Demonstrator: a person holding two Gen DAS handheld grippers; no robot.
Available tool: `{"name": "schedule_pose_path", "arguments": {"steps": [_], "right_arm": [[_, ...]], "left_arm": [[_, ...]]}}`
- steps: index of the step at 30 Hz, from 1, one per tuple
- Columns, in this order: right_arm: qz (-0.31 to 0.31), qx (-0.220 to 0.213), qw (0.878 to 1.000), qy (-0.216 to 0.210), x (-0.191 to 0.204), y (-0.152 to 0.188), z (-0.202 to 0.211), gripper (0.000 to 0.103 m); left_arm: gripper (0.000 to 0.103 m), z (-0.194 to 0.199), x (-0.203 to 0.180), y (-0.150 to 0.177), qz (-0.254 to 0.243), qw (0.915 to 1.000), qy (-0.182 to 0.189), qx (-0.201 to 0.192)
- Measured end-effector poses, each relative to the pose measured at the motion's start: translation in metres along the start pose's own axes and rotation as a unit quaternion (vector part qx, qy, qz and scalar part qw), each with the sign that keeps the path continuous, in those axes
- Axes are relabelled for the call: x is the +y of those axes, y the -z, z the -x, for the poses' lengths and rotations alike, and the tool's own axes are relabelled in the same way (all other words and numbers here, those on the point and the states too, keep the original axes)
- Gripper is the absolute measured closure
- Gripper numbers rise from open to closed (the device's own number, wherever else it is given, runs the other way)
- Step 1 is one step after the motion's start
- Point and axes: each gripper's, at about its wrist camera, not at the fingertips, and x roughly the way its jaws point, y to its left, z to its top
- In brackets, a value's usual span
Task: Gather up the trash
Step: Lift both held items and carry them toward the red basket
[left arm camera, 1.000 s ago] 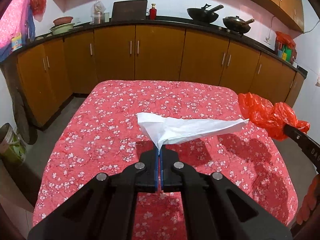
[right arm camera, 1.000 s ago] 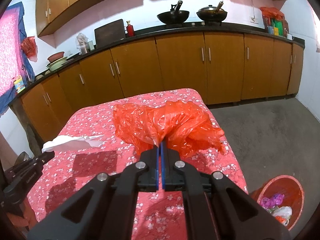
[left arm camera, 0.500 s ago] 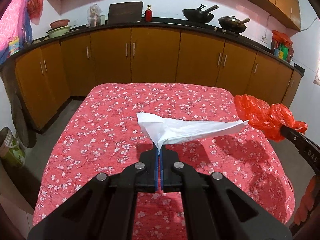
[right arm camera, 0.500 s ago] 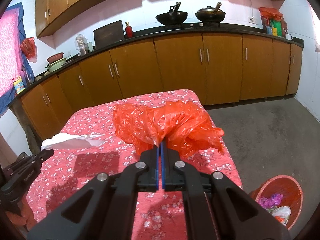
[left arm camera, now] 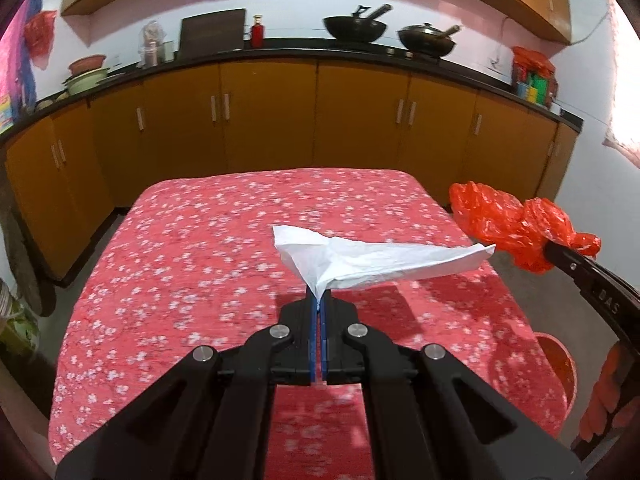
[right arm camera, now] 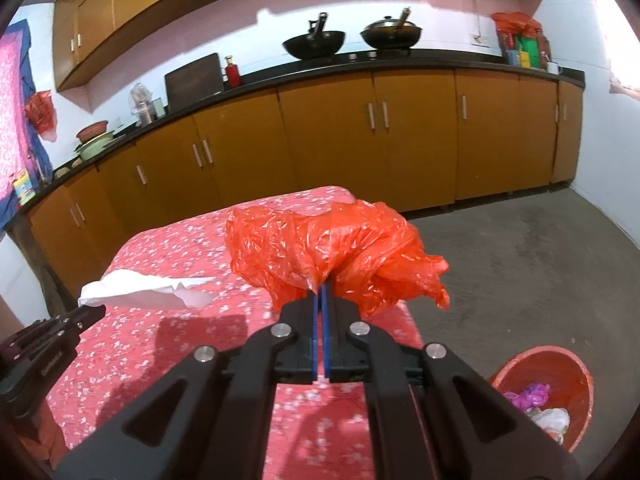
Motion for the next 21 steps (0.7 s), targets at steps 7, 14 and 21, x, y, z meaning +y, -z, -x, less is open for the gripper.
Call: {"name": "schedule_pose_path", "arguments": {"steps": [7,14,21], "right_arm": [[-0.021,-0.009,0.999,0.031,-0.04,-0.001,0.009,0.1],[-0.052,-0.021,0.996,0.074,-0.094,0.003,0.024,0.1],[-0.068,-0.031,0.988,0.134,-0.154,0.018,0.044,0.1]], "left_arm": [[0.102,0.0,-0.041,0.0,-0.019,0.9993,0.031,0.0],[0.102,-0.002,-0.085,0.003,-0.031,0.9972,0.067,0.005],[0.102,-0.005,-0.131,0.011,-0.041,0.9934,0.106,0.014]]}}
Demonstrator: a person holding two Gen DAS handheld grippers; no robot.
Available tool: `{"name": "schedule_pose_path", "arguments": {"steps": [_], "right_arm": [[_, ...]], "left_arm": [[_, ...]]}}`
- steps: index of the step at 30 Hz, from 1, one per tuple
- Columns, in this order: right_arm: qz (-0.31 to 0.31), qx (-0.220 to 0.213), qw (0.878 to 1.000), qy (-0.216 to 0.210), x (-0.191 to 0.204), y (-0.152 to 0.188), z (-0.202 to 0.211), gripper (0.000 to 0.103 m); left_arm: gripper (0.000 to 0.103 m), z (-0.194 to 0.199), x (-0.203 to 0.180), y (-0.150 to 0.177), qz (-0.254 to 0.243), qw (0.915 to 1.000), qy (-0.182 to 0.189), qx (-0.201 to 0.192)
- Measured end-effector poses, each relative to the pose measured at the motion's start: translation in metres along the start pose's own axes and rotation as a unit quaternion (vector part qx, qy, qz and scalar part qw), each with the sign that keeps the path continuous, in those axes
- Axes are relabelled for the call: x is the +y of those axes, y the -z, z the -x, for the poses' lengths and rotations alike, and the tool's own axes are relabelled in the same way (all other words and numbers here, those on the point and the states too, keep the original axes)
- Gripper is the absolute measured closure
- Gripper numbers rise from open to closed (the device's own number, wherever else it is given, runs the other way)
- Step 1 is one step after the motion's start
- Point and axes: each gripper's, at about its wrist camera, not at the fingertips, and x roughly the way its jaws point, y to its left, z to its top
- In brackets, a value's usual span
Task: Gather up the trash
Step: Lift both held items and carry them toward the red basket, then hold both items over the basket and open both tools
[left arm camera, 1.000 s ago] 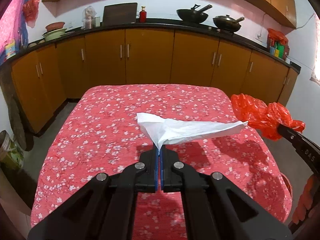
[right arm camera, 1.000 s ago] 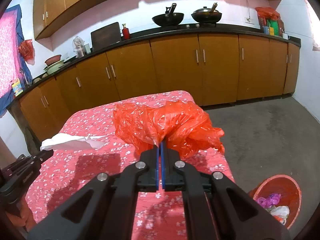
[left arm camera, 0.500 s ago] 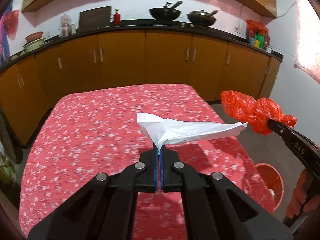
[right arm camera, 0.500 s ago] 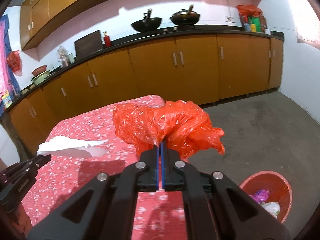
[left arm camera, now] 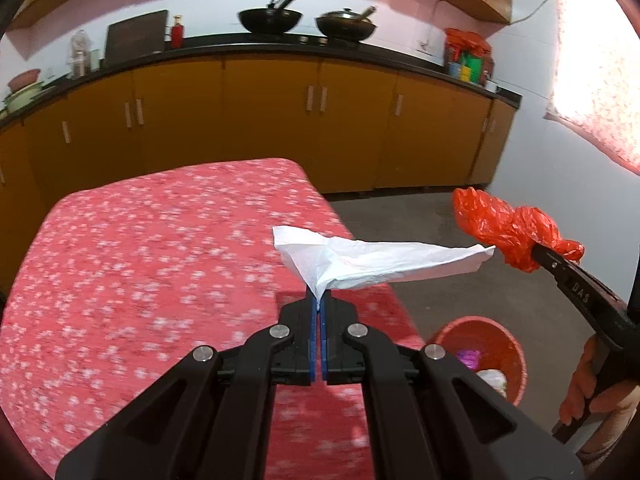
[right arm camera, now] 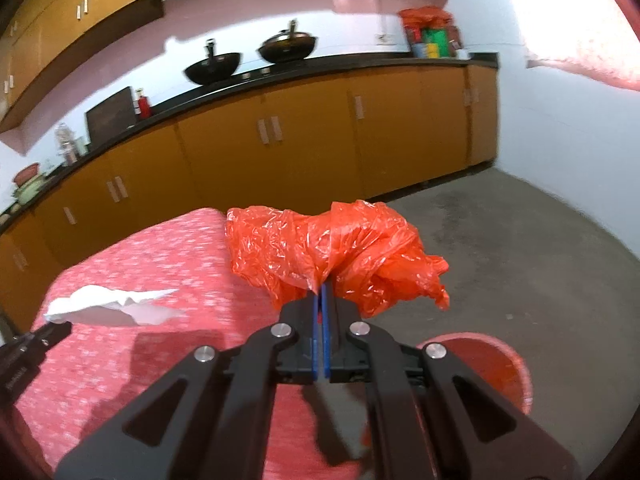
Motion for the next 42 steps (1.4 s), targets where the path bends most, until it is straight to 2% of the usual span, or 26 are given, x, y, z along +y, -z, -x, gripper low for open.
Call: {"name": "schedule_pose_path", "arguments": {"steps": [4,8,19,29,42], "right_arm": [[0.009,-0.014,0.999,0.048,-0.035,0.008,0.005,0.1],[0.002,-0.01,0.996,0.085,-0.073,0.021,0.005,0.1],[-0.038,0.021,0.99,0.137,-0.159,0.059,0.0,0.1],[-0.069,0.055,0.986,0.143,-0.207,0.094,-0.015,0.1],[-0.117,0.107,0.981,0.114,-0.232,0.131,-0.05,0.1]], "left_arm": [[0.102,-0.012,-0.031,0.005,-0.009,0.9996,0.026,0.01],[0.102,-0.025,-0.063,0.014,-0.017,0.9983,0.051,0.024],[0.102,-0.065,-0.157,0.057,-0.06,0.9894,0.104,0.081],[0.102,-0.097,-0.207,0.086,-0.094,0.9805,0.121,0.123],[0.102,-0.14,-0.245,0.11,-0.127,0.9704,0.122,0.166]]}}
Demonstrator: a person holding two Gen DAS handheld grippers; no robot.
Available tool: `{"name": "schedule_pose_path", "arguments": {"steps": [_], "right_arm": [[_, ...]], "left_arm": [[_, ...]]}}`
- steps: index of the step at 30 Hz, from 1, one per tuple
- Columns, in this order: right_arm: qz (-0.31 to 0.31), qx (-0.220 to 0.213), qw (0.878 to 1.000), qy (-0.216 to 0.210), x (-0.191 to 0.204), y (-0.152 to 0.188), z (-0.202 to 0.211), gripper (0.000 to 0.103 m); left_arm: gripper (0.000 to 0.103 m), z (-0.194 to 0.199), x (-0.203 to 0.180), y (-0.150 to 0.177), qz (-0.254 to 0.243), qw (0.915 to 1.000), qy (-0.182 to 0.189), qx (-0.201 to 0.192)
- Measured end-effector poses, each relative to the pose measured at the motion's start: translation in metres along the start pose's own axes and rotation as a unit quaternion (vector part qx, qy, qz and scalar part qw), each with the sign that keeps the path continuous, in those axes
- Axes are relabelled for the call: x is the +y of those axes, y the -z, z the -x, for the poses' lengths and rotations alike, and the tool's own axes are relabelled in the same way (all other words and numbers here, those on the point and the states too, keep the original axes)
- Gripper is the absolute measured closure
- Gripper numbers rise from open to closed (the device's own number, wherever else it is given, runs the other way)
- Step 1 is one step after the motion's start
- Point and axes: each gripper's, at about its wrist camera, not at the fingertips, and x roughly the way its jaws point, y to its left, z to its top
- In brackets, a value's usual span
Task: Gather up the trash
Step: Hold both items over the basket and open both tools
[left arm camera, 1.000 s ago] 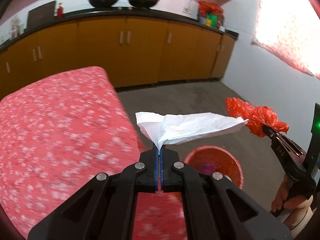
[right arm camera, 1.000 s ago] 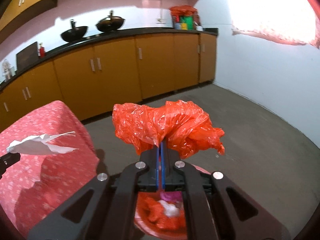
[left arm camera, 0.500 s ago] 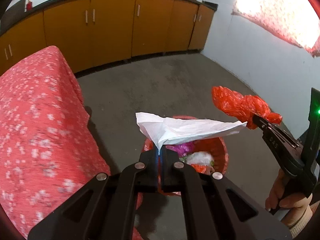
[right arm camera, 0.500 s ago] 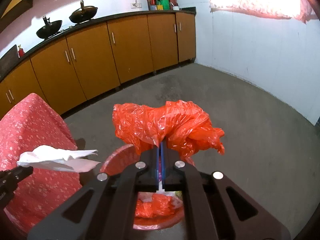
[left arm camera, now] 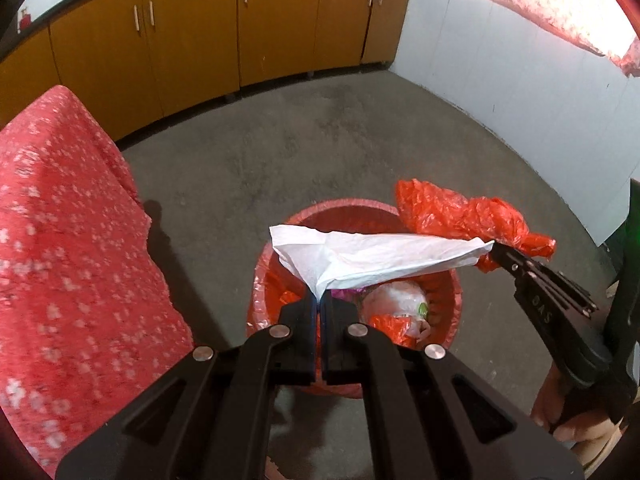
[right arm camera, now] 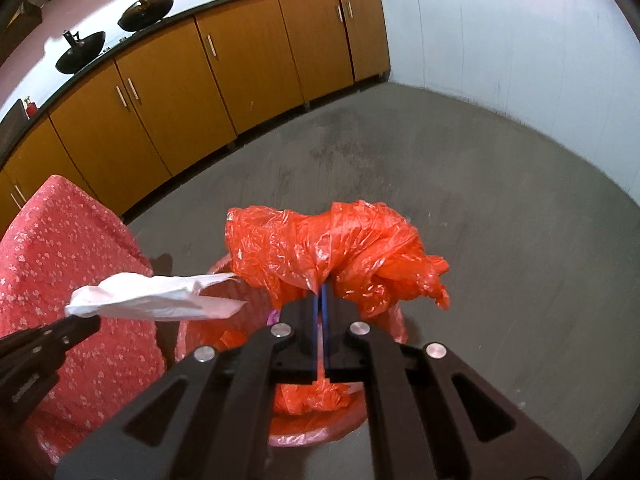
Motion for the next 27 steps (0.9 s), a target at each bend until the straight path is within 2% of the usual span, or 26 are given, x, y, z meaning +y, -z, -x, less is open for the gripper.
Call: {"name": "schedule_pose_path", "arguments": {"steps": [12,14,17,22,27], "right_arm": [[-0.005,0.034,0.999,-0.032,-0.003,0.013,-0.023,0.099],[-0.006,0.039,0.998,-0.039,-0.003,0.015,-0.025,0.095],[-0.002,0.043,0.998,-0.042,-0.001,0.018,-0.027,0.095],[-0.001,0.05,0.998,-0.048,-0.001,0.023,-0.028,0.092],[0.001,0.048,0.998,-0.043,-0.001,0.024,-0.024,0.09]], "left_arm": [[0.102,-0.025,-0.01,-0.006,-0.013,0.9998,0.008,0.016],[0.102,-0.027,-0.011,-0.006,-0.014,0.9998,0.009,0.015],[0.102,-0.031,-0.012,-0.007,-0.014,0.9997,0.012,0.016],[0.094,-0.035,-0.011,-0.005,-0.01,0.9996,0.014,0.022],[0.077,-0.028,-0.009,-0.006,-0.008,0.9998,0.01,0.014]]}}
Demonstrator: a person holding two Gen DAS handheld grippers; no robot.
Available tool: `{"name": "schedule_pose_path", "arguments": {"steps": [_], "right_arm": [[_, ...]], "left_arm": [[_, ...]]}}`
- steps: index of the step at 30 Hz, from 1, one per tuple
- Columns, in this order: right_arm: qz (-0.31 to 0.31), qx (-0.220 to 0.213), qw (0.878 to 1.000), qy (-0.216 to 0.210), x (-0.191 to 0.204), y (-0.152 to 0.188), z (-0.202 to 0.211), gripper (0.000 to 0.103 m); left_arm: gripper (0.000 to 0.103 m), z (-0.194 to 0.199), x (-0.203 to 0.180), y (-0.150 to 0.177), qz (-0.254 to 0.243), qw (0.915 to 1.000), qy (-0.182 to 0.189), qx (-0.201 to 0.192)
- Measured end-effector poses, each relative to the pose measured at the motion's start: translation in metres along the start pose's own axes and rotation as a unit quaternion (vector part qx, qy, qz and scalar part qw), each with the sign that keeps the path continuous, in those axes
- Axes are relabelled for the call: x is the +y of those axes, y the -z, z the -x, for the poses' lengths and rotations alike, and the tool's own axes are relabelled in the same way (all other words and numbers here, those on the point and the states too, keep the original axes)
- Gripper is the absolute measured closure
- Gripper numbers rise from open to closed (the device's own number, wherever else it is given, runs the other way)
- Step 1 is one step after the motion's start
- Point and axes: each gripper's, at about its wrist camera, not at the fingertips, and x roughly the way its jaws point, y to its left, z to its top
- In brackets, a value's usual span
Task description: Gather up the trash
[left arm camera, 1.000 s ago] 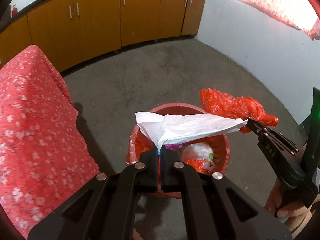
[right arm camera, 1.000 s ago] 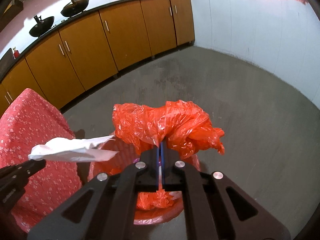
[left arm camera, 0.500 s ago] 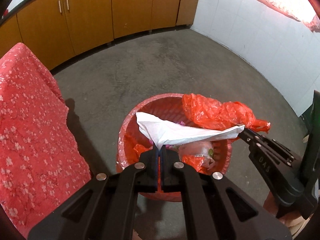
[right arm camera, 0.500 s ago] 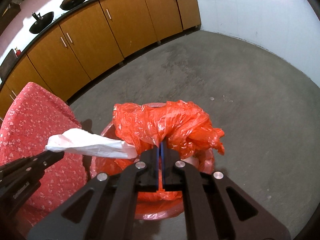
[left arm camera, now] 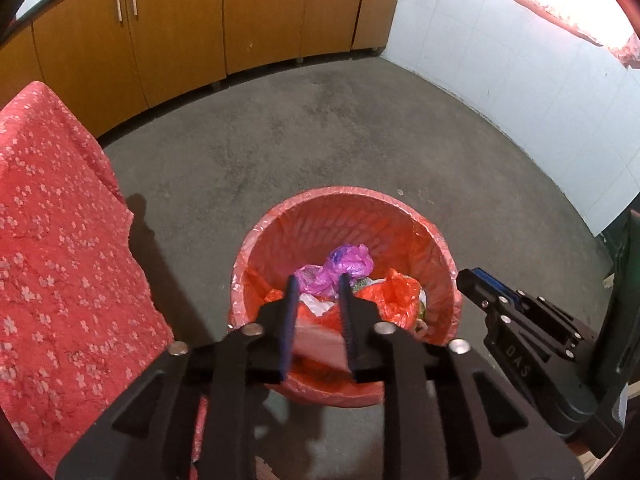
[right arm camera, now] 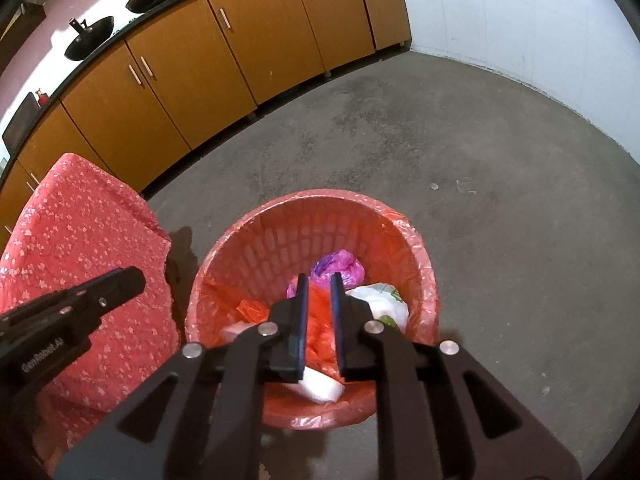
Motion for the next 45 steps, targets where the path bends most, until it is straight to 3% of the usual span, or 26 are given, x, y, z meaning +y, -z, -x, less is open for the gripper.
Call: {"name": "schedule_pose_path", "arguments": {"steps": [7,15,18,22,26,28,34,38,45], "right_arm": [[0.0,-0.015,1.0,0.006,0.0,-0.001,0.017,0.084],[0.023,-0.06,0.998,0.006,0.021,-0.017,0.075,0.075],[0.037,-0.089,0.995,0.003,0.037,-0.022,0.111,0.064],[0.06,-0.143,0.988,-0.009,0.067,-0.023,0.171,0.039],[0.069,-0.183,0.98,-0.036,0.097,-0.016,0.226,0.013],[0.076,-0.208,0.974,-0.041,0.112,-0.009,0.251,0.005],[0.116,-0.262,0.958,-0.011,0.156,0.022,0.308,0.004],[0.146,-0.275,0.95,0.013,0.18,0.043,0.332,0.004],[0.167,-0.277,0.946,-0.014,0.203,0.074,0.349,0.004]], "left_arm": [[0.068,0.03,0.013,-0.005,0.03,0.999,-0.011,-0.031],[0.054,0.103,0.033,-0.005,0.057,0.993,-0.028,-0.1],[0.045,0.141,0.042,0.006,0.057,0.9878,-0.045,-0.138],[0.035,0.198,0.06,0.03,0.069,0.978,-0.066,-0.186],[0.016,0.243,0.079,0.054,0.089,0.9678,-0.079,-0.222],[0.009,0.269,0.087,0.068,0.096,0.961,-0.1,-0.24],[0.002,0.323,0.103,0.099,0.099,0.9444,-0.155,-0.273],[0.002,0.347,0.11,0.125,0.117,0.9384,-0.167,-0.279],[0.002,0.372,0.113,0.164,0.113,0.9258,-0.215,-0.29]]}}
